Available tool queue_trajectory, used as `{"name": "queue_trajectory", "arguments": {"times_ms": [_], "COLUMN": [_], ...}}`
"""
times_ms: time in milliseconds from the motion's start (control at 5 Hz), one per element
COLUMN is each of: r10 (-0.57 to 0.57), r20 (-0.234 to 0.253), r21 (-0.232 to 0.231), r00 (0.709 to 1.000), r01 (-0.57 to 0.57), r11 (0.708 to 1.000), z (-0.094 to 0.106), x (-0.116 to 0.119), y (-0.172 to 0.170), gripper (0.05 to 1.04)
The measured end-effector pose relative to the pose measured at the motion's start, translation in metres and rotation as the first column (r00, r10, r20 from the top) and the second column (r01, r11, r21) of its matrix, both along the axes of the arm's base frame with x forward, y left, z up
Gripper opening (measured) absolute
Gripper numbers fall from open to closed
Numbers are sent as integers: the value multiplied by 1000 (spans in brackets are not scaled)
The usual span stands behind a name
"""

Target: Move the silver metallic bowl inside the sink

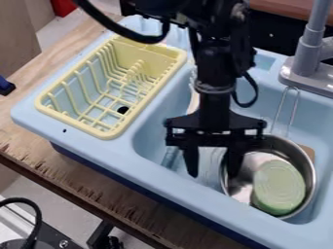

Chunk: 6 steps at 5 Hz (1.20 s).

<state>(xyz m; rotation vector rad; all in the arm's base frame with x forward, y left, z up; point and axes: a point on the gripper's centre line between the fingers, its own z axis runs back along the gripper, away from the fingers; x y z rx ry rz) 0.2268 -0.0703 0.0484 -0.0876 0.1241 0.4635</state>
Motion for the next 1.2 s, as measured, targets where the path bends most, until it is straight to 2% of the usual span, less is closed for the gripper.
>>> {"name": "queue_trajectory", "arguments": {"times_ms": [200, 400, 600, 800, 1000, 1200], "r10": [40, 88, 236, 324, 371, 440], "r20": [30, 43, 83, 108, 101, 132], "r21": [-6, -1, 20, 24, 33, 14], "r00": [999, 995, 968, 940, 923, 888], "r01": [-40, -88, -238, -328, -376, -445], "r11": [999, 996, 971, 944, 926, 895], "z": [15, 23, 28, 36, 36, 48], "x": [4, 6, 13, 23, 23, 26], "y": [7, 13, 20, 28, 40, 51], "gripper": [998, 999, 999, 999, 1000, 999]}}
